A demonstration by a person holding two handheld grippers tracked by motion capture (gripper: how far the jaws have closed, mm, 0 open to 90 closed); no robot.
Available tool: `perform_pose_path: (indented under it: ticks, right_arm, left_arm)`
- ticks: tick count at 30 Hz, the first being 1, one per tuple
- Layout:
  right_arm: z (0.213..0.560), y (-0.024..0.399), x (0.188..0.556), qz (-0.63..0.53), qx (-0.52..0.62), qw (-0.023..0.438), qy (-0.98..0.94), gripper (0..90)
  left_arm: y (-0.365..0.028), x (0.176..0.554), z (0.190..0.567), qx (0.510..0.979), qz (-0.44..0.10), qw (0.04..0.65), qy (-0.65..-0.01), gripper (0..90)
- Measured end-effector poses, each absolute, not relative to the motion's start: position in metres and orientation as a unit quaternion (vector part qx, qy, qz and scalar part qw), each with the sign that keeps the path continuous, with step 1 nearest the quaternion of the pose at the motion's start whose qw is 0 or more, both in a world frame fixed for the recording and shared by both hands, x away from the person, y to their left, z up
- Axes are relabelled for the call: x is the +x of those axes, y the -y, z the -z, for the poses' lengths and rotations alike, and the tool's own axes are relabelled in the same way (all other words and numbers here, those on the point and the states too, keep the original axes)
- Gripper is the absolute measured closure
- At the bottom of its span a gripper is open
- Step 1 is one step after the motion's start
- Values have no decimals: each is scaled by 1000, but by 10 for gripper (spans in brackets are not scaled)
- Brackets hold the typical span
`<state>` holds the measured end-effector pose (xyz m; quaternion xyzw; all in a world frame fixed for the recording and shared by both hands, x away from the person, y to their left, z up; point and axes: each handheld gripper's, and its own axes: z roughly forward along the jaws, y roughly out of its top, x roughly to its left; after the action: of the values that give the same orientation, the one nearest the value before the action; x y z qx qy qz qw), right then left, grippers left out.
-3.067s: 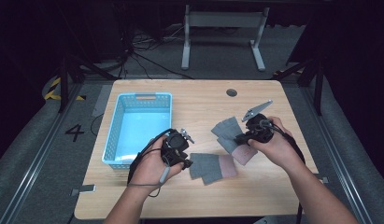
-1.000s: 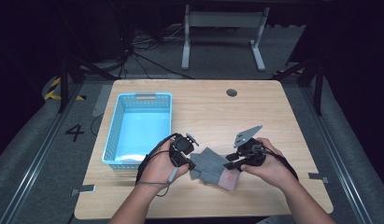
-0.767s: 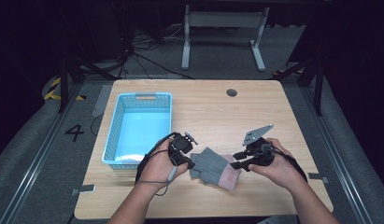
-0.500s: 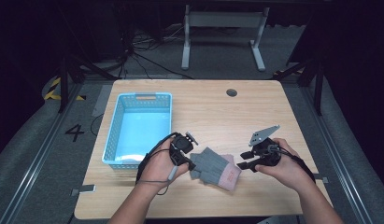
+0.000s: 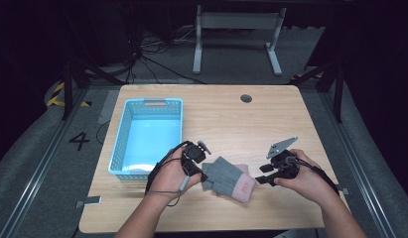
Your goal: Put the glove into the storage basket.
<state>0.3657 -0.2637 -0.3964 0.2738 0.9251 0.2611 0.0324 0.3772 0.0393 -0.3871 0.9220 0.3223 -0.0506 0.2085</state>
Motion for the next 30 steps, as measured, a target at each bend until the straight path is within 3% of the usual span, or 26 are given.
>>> perform_pose_path:
  ticks: [14,30]
  right_arm:
    - [419,254,362,-214,240,12,-947,609]
    - [427,251,362,-213,232,6,-949,624]
  left_arm:
    - [-32,385,404,923,54,180,-336,658]
    - [-19,393,423,933,46,166,-315,587]
